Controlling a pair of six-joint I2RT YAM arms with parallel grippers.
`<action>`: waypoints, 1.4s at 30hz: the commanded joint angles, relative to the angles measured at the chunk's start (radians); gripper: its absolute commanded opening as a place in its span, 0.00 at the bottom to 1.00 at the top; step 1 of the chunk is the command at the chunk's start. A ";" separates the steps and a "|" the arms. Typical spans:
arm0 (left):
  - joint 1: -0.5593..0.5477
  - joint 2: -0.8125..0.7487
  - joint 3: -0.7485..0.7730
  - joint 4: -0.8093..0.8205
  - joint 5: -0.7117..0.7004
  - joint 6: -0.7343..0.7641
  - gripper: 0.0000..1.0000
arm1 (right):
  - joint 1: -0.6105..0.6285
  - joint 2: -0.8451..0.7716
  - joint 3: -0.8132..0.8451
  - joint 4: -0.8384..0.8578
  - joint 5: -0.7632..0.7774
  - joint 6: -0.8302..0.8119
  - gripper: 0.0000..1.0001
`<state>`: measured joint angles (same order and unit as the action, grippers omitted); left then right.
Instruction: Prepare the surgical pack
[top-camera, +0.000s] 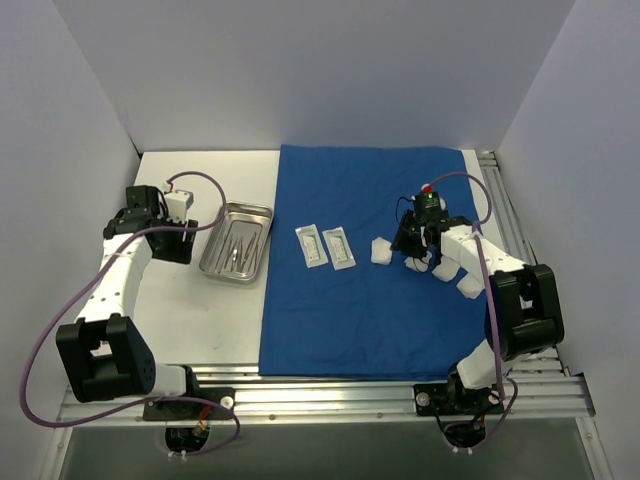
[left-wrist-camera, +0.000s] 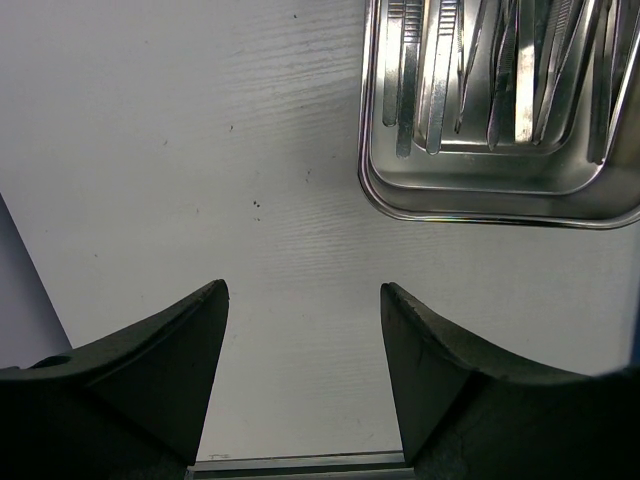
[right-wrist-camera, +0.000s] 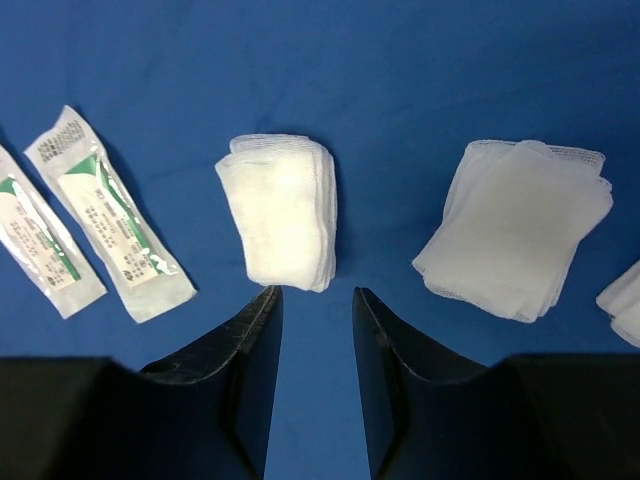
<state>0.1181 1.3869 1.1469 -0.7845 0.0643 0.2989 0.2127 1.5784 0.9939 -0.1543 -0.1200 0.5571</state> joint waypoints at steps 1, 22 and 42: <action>0.002 0.008 0.047 -0.019 -0.001 -0.003 0.72 | -0.018 0.029 -0.011 0.030 -0.041 -0.031 0.31; 0.003 0.023 0.037 -0.010 -0.006 -0.009 0.72 | -0.032 0.187 -0.077 0.205 -0.136 -0.039 0.27; 0.003 0.017 0.033 -0.007 -0.008 -0.010 0.72 | -0.032 0.114 -0.066 0.208 -0.175 -0.039 0.00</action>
<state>0.1181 1.4067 1.1469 -0.7971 0.0574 0.2974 0.1818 1.7573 0.9249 0.1158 -0.2890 0.5308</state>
